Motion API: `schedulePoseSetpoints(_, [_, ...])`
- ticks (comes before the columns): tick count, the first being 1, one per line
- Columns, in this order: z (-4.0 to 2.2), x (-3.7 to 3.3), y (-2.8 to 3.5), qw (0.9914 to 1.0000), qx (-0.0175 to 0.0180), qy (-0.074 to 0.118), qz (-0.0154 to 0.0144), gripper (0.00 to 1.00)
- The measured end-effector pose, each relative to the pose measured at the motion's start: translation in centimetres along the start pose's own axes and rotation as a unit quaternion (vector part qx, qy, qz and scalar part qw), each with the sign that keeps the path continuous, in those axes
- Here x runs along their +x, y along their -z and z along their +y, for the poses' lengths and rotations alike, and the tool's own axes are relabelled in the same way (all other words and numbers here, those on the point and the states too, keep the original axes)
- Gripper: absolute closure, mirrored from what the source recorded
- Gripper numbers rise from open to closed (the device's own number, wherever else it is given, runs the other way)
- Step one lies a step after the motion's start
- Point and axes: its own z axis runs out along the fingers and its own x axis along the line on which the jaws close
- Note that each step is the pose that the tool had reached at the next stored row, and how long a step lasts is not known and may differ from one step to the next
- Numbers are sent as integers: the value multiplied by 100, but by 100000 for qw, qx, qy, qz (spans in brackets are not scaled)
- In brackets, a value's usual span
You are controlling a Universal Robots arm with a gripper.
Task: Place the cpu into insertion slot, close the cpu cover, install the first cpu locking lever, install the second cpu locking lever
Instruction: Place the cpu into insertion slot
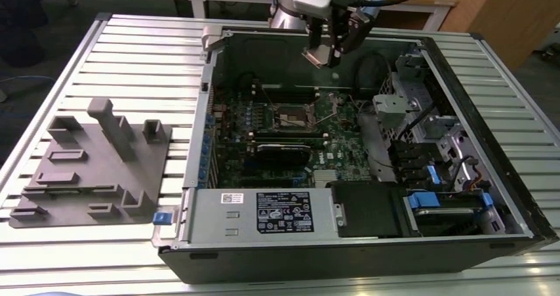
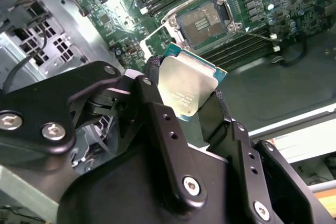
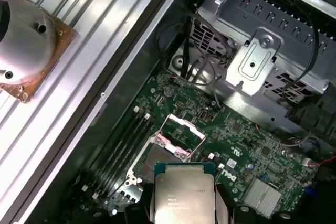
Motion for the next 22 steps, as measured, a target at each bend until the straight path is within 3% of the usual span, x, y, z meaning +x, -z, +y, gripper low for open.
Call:
schedulePoseSetpoints(7, [-15,0,-127,99933,19,-3656,-343,46])
schedulePoseSetpoints(12, [-24,0,-218,99723,28,-7406,-700,46])
schedulePoseSetpoints(14, [-28,0,-253,99589,37,-9020,-859,46])
schedulePoseSetpoints(17, [-33,1,-306,99309,49,-11685,-1111,46])
schedulePoseSetpoints(19, [-36,1,-343,99082,53,-13459,-1276,46])
schedulePoseSetpoints(22, [-41,1,-397,98668,68,-16196,-1537,46])
